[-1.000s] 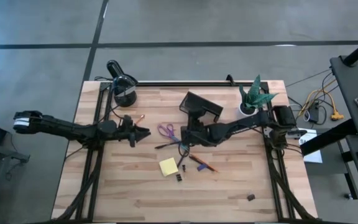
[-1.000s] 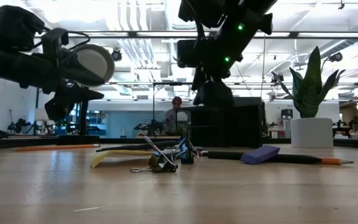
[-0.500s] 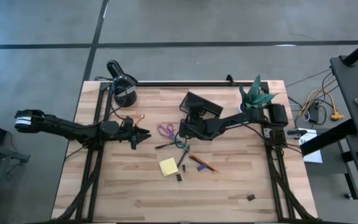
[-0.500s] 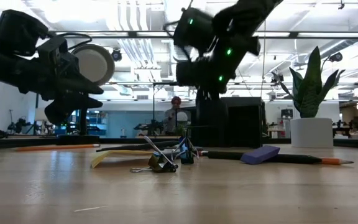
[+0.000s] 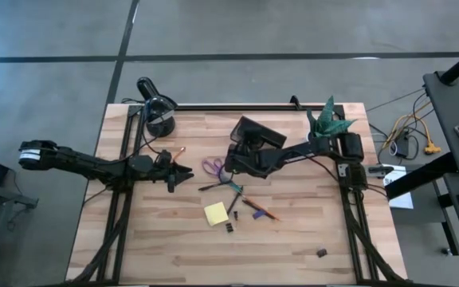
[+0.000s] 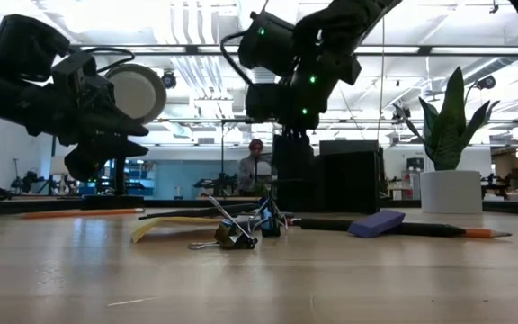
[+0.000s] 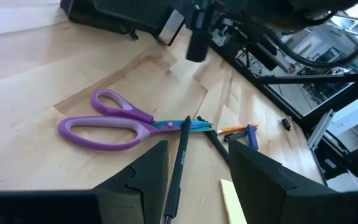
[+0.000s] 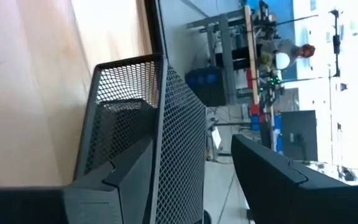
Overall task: Pick and place office supplies into organizer
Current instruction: Prepare the black desk organizer
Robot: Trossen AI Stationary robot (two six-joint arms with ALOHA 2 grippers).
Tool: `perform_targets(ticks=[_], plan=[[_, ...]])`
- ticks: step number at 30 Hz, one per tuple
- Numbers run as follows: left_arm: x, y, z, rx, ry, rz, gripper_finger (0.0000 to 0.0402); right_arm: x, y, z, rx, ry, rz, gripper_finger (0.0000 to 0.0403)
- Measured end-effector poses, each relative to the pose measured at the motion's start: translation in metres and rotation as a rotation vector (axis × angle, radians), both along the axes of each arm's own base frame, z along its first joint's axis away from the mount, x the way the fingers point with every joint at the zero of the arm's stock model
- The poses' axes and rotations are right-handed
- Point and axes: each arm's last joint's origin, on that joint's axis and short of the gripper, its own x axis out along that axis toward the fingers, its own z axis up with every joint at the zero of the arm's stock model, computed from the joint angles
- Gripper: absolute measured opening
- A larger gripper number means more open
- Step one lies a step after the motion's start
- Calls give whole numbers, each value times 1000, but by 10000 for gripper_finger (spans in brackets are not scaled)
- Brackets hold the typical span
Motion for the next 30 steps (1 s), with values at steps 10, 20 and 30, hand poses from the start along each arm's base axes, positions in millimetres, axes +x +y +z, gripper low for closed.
perform_targets(ticks=[10,20,30], plan=[[0,0,0,-5,2,-11,150,-5,-26,-5,54,-95,-95,203],[0,-1,0,-9,2,-20,150,-10,-34,-12,124,-87,-93,131],[0,-1,-1,-8,4,-20,150,-12,-34,-12,123,-58,-98,46]])
